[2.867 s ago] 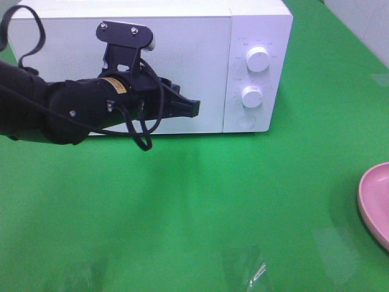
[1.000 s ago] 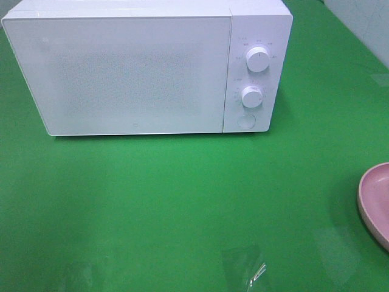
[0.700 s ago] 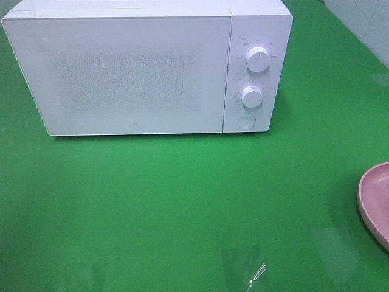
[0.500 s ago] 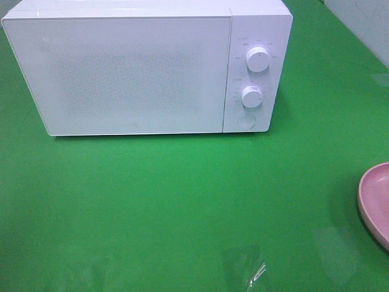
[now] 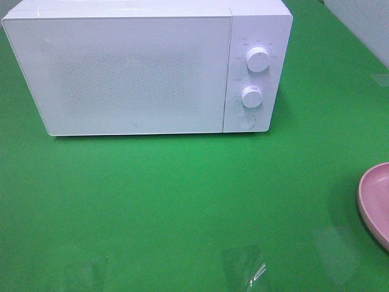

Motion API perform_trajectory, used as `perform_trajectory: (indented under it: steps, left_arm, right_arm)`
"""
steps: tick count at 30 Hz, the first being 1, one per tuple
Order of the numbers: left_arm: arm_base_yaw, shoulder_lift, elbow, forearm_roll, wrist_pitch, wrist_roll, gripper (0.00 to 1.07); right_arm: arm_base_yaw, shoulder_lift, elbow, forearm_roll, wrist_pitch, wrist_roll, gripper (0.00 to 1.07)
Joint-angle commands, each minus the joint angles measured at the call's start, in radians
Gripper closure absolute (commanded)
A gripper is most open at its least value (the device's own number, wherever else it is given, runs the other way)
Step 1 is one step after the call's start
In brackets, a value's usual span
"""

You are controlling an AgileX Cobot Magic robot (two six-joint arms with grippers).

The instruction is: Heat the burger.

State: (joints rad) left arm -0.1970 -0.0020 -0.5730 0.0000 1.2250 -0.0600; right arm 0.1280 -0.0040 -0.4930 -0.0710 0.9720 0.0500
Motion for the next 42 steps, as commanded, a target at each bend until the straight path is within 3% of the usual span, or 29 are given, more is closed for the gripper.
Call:
perform_trajectory:
  steps: [1, 4, 6, 25, 34, 42]
  left_arm:
    - [0.003, -0.019, 0.011, -0.028, -0.024, 0.034, 0.16]
    - [0.003, 0.006, 0.018, -0.029, -0.068, 0.088, 0.16]
    - [0.003, 0.015, 0.021, -0.027, -0.083, 0.094, 0.16]
    - [0.003, 0.036, 0.056, -0.035, -0.155, 0.105, 0.16]
    - [0.153, -0.029, 0.056, -0.03, -0.156, 0.105, 0.16]
    - [0.157, -0.03, 0.056, -0.027, -0.156, 0.105, 0.16]
  right_arm:
    - [-0.006, -0.028, 0.003, 0.003, -0.011, -0.015, 0.31]
    - [-0.006, -0.028, 0.003, 0.003, -0.011, -0.015, 0.31]
    - [-0.006, -0.028, 0.003, 0.003, -0.011, -0.015, 0.31]
    - [-0.006, -0.027, 0.003, 0.003, -0.011, -0.015, 0.31]
    - [-0.006, -0.027, 0.003, 0.002, -0.011, -0.013, 0.31]
    - [-0.006, -0.027, 0.003, 0.002, -0.011, -0.014, 0.31]
